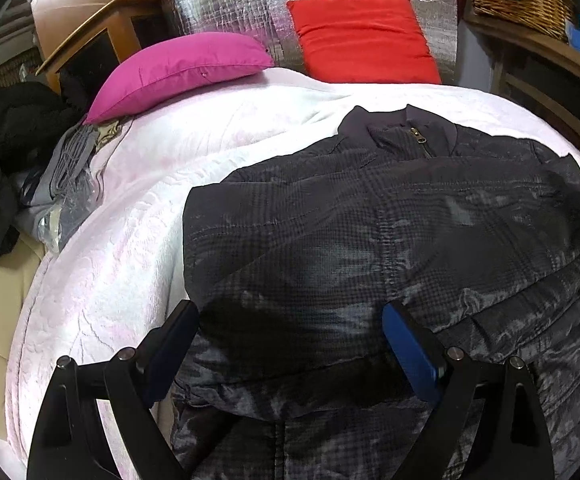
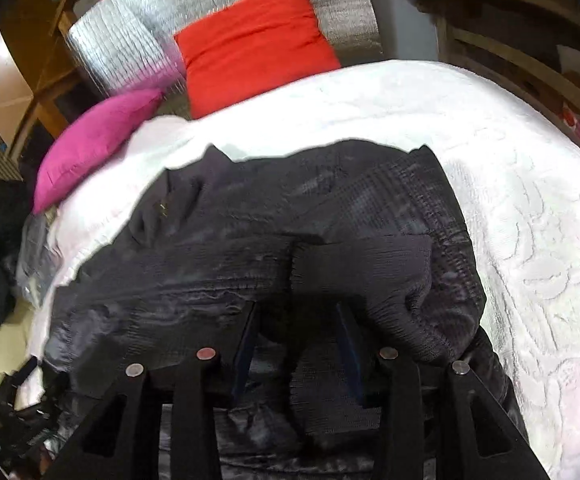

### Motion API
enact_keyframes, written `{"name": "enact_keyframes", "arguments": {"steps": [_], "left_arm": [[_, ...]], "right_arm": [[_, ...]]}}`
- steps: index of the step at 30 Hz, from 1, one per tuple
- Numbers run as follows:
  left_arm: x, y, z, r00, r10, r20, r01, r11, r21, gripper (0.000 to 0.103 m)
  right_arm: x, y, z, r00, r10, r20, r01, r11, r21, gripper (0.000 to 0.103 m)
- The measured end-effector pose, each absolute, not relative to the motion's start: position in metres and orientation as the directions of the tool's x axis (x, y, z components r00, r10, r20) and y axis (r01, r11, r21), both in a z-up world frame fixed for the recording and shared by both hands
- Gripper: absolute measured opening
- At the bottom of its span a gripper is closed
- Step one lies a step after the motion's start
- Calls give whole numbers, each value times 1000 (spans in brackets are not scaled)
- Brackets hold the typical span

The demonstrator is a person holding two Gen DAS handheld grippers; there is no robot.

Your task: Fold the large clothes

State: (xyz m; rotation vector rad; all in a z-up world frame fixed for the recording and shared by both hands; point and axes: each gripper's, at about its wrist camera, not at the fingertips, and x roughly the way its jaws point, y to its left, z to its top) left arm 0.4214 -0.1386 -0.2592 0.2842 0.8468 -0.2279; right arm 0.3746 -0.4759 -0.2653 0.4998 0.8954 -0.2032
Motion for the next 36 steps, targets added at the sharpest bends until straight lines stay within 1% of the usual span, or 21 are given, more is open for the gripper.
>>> {"name": "enact_keyframes", "arguments": {"steps": [4, 7, 10, 13, 15, 17, 20, 23, 25, 27, 30, 33, 36], "left_arm": [[419, -126, -243, 675, -97, -731, 279, 951, 132, 93], [418, -109, -233, 697, -90, -712, 240, 964, 113, 93], [425, -98, -238, 678, -62, -733, 211, 971, 113, 93], [435, -98, -259, 609, -31, -792, 223, 966, 134, 93], [440, -101, -274, 562, -23, -827, 241, 961, 137, 93], [440, -101, -274, 559, -31, -828, 244, 961, 128, 93], [439, -95, -264, 572, -58, -819, 234, 967, 96, 93], [434, -92, -248, 618, -97, -780, 229, 971, 61, 93], [433, -94, -245, 638, -96, -764, 233, 970, 72, 93], [438, -102, -256, 615, -73, -785, 249, 963, 106, 93], [445, -113, -281, 554, -34, -832, 265, 954, 138, 93], [445, -111, -279, 551, -35, -834, 253, 959, 127, 93], [437, -107, -268, 573, -61, -817, 249, 963, 102, 93]], "right_arm": [[362, -470, -247, 663, 91, -743, 311, 870, 383, 43], [349, -460, -237, 669, 150, -728, 249, 878, 409, 43], [345, -442, -237, 648, 192, -737, 196, 893, 405, 43], [350, -422, -247, 606, 225, -763, 152, 909, 389, 43], [356, -412, -260, 550, 220, -806, 150, 923, 355, 44], [366, -407, -276, 488, 209, -848, 161, 933, 323, 44], [366, -411, -270, 504, 224, -834, 165, 923, 348, 44], [361, -423, -254, 582, 225, -781, 174, 904, 390, 43], [361, -432, -250, 618, 202, -759, 200, 894, 401, 44], [368, -442, -257, 620, 202, -758, 228, 878, 420, 44], [379, -443, -281, 564, 202, -801, 251, 882, 399, 44], [380, -431, -274, 565, 171, -807, 228, 908, 352, 44], [369, -431, -260, 604, 203, -771, 203, 896, 394, 44]]}}
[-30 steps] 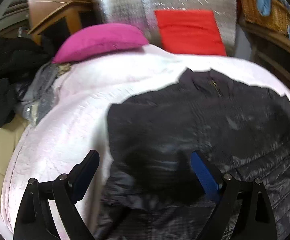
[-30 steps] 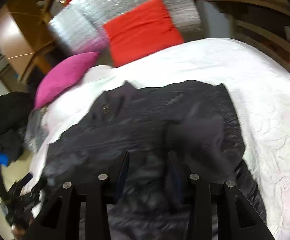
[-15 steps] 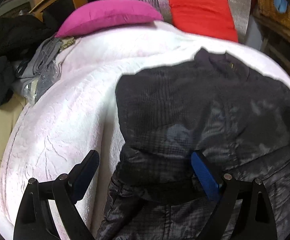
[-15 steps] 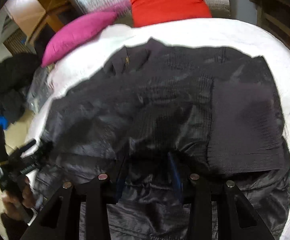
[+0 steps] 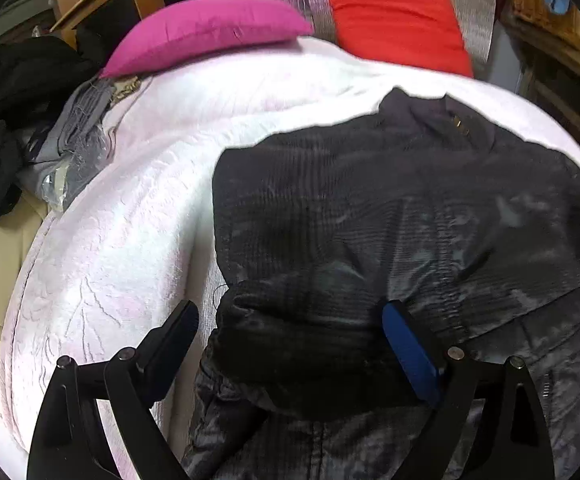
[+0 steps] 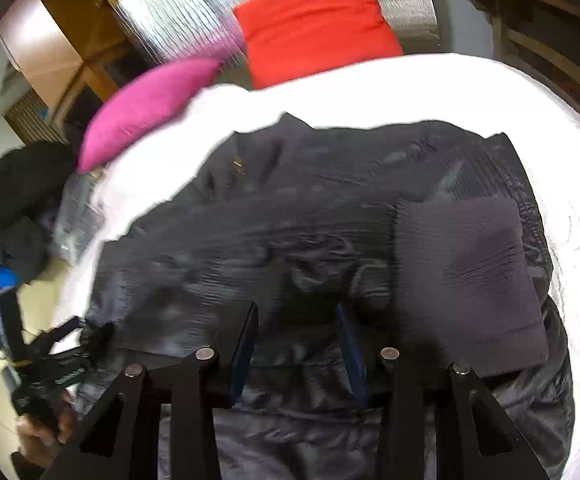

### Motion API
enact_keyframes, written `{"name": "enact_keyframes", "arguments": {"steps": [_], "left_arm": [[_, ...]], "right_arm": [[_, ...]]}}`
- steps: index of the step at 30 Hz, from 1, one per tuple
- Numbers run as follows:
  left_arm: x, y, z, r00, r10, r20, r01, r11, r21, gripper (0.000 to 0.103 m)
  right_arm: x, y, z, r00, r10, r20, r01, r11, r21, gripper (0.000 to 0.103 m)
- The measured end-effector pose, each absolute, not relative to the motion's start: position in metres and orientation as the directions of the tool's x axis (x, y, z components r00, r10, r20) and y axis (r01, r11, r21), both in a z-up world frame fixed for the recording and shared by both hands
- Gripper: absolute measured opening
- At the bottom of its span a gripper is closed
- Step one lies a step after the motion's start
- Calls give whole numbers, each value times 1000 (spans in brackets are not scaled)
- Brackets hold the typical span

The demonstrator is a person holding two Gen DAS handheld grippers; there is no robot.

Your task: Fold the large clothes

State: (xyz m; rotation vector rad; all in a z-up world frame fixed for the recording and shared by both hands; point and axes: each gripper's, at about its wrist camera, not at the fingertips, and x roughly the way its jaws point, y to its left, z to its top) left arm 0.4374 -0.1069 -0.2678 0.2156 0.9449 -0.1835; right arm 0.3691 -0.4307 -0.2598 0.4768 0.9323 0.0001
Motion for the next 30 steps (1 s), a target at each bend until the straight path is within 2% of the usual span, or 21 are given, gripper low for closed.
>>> {"name": "enact_keyframes", "arguments": {"steps": [5, 9, 10, 13, 17, 22, 25, 27, 30], "left_arm": [[415, -114, -250, 636, -84, -767, 270, 955, 119, 93], [404, -124, -247, 668, -90, -738, 297, 942, 153, 93], [402, -125, -247, 672, -87, -736, 300, 940, 163, 93], [403, -128, -251, 675, -67, -735, 304, 933, 194, 93], [404, -125, -251, 673, -63, -737, 300, 934, 193, 93], [403, -122, -249, 674, -62, -736, 289, 939, 186, 93], [404, -124, -252, 674, -55, -737, 293, 935, 199, 93], [404, -126, -253, 675, -49, -736, 298, 931, 211, 93], [402, -127, -254, 678, -41, -734, 298, 928, 223, 93]], "right_arm": [[361, -411, -248, 612, 282, -739, 116, 892, 437, 44], [365, -381, -258, 539, 287, -792, 65, 923, 379, 45], [366, -376, -263, 511, 270, -816, 65, 935, 350, 48], [372, -371, -275, 467, 251, -848, 75, 944, 320, 48], [365, -386, -262, 502, 279, -818, 99, 922, 375, 48], [354, -423, -247, 602, 205, -772, 205, 894, 398, 51], [361, -439, -259, 564, 175, -807, 285, 876, 389, 52], [368, -438, -270, 536, 219, -815, 277, 867, 415, 52], [367, -431, -260, 540, 196, -819, 254, 889, 380, 52]]}}
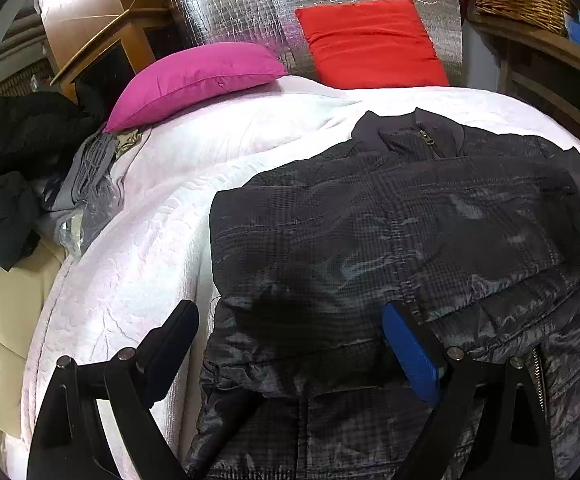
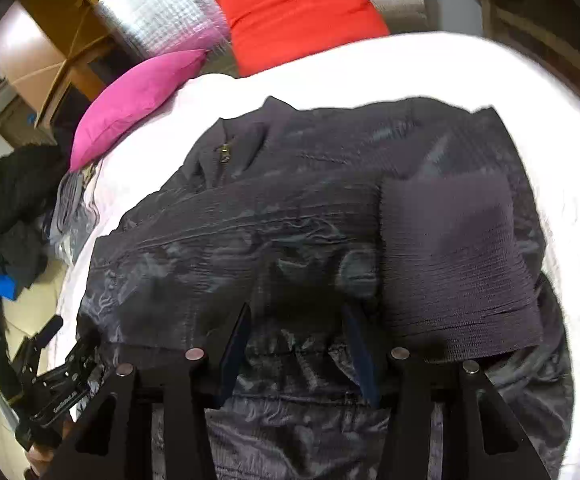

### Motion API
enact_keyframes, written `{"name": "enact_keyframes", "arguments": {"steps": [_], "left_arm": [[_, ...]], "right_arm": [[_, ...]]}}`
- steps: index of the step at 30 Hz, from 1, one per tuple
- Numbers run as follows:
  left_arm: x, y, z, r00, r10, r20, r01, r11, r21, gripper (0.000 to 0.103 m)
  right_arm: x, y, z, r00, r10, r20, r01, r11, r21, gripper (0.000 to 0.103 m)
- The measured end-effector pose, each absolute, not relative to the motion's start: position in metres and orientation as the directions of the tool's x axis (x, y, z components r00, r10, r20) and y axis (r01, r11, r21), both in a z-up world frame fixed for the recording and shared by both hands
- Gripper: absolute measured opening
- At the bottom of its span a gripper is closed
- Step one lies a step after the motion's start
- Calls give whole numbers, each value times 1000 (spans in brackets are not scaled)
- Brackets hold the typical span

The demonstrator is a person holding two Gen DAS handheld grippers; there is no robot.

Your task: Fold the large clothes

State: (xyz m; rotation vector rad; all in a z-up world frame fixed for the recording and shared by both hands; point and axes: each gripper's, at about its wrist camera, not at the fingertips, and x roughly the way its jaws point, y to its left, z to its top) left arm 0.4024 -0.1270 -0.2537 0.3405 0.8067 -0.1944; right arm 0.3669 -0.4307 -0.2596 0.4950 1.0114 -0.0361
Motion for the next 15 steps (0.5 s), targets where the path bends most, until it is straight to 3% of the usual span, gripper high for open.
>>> {"name": "enact_keyframes", "arguments": {"steps": [4, 7, 15], "left_arm": [[401, -126, -254, 678, -38, -734, 294, 929, 223, 93], [401, -125, -254, 678, -37, -734, 294, 929, 224, 93], [403, -128, -259, 667, -30, -744, 306, 922, 237, 93]], "right_arm": [[356, -428, -242, 602, 179, -778, 237, 891, 388, 52], [349, -439, -235, 642, 75, -763, 302, 890, 341, 53], [366, -462, -266, 550, 50, -834, 370, 880, 297, 54]]}}
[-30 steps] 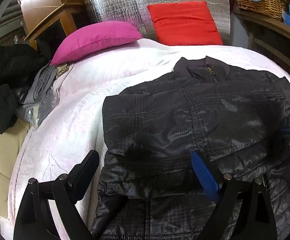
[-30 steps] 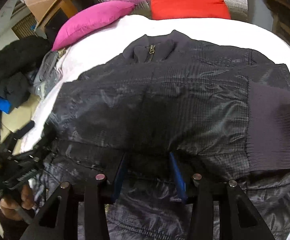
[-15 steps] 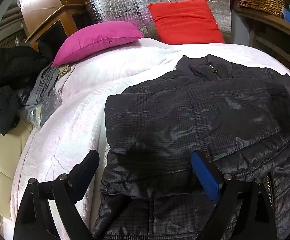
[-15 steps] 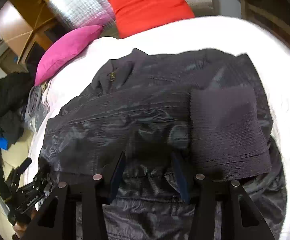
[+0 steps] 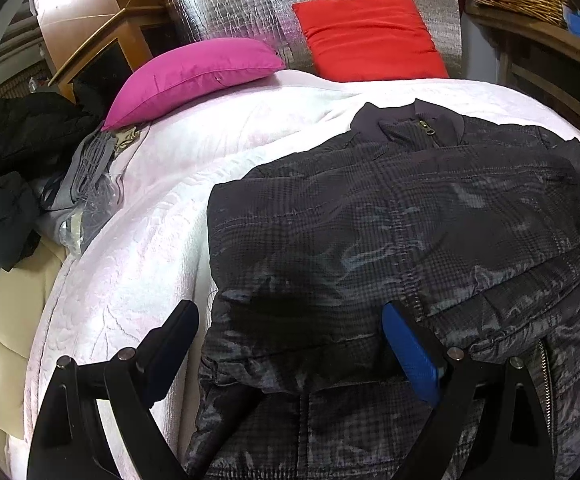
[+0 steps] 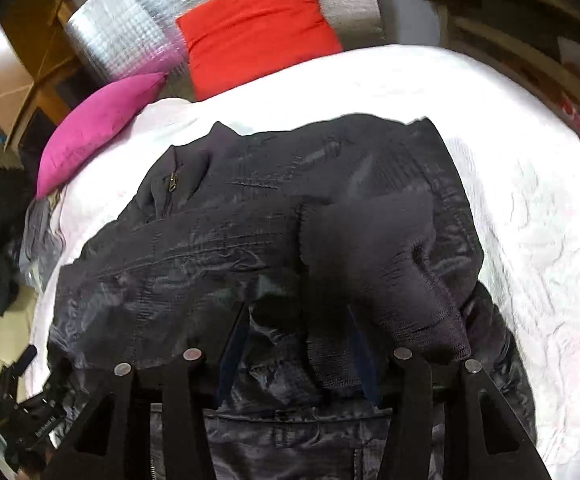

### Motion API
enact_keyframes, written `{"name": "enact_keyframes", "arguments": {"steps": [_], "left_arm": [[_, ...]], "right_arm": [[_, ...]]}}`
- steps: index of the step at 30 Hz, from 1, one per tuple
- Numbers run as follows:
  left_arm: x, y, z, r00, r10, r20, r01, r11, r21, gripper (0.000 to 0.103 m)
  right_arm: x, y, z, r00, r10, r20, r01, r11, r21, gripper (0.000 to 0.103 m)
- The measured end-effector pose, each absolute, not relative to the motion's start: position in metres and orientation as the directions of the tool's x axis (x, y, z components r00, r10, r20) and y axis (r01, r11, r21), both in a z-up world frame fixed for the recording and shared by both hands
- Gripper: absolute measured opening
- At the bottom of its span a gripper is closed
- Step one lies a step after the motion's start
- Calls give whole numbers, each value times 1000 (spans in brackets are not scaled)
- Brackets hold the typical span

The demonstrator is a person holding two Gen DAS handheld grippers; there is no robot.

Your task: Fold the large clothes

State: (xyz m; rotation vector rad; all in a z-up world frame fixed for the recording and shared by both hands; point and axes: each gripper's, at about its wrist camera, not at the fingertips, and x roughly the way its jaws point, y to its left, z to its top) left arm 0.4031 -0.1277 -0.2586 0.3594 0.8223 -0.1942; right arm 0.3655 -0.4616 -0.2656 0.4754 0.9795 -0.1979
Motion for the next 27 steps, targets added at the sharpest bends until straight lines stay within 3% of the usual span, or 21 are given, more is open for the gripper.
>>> {"name": "enact_keyframes", "arguments": {"steps": [8, 17, 27], "left_arm": [[398, -118, -254, 674, -27, -739, 297, 925, 237, 93], [395, -120, -264, 668, 8, -744, 294, 916, 274, 93], [412, -80, -240, 680, 15, -733, 161, 972, 170, 93]], "right_arm": [[341, -475, -247, 597, 48, -801, 382, 861, 336, 54], [339, -471, -256, 548, 60, -834, 363, 882, 301, 54], [316, -510, -241, 632, 66, -772, 435, 795, 424, 59]]}}
